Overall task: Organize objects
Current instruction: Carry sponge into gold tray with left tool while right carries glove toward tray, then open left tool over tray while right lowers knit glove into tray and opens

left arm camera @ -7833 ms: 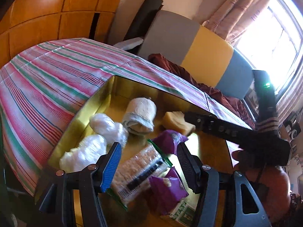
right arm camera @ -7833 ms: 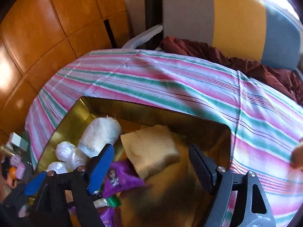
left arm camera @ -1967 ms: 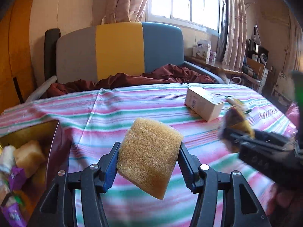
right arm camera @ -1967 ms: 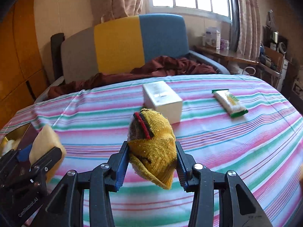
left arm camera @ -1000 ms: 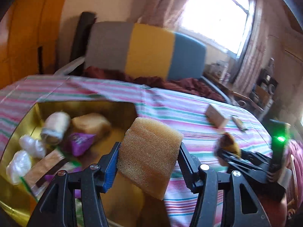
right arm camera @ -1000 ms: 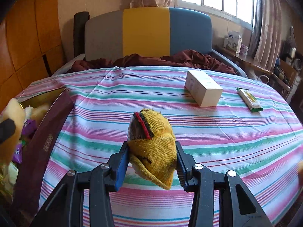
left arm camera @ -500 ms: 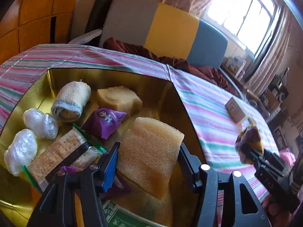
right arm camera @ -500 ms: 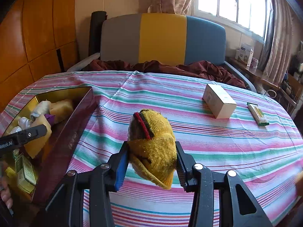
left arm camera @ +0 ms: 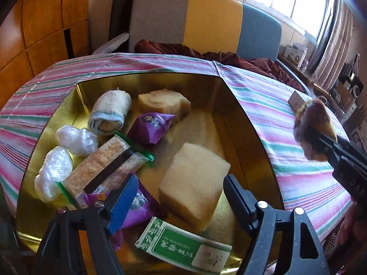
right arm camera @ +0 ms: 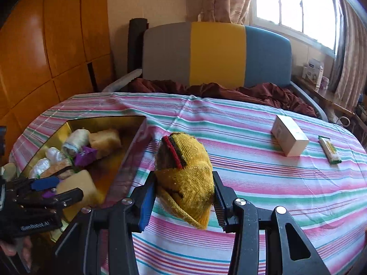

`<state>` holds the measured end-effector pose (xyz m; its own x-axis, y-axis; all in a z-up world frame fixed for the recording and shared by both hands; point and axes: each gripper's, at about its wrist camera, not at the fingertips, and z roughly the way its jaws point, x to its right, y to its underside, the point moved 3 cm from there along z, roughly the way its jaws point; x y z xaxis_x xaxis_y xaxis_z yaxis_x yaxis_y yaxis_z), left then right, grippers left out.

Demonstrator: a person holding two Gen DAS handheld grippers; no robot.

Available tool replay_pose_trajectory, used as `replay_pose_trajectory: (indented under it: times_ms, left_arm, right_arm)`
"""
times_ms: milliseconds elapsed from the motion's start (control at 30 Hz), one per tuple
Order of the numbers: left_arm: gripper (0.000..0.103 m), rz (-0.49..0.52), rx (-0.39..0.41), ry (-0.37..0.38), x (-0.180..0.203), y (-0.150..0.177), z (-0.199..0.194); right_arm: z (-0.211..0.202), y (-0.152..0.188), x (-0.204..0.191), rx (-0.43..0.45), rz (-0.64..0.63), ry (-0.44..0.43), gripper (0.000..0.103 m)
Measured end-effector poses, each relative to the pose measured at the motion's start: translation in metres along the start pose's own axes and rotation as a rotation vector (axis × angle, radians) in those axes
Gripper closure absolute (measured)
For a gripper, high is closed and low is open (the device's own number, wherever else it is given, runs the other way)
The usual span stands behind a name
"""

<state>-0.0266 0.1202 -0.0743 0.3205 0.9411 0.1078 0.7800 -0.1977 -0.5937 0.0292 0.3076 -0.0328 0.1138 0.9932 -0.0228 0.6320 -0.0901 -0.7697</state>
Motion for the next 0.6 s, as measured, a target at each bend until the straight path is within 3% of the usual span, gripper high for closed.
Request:
replay_pose_trajectory:
  times_ms: [200, 600]
  left_arm:
    - [0.025, 0.026, 0.033, -0.070, -0.004, 0.003, -0.012]
    - [0.025, -0.052, 0.062, -0.114, -0.025, -0.004, -0.023]
  right_arm:
    - [0.001, -0.007, -0.026, 0.008, -0.033, -0.076, 0.057]
    - [0.022, -0.018, -0.064, -0.032, -0.077, -0.182, 0.056]
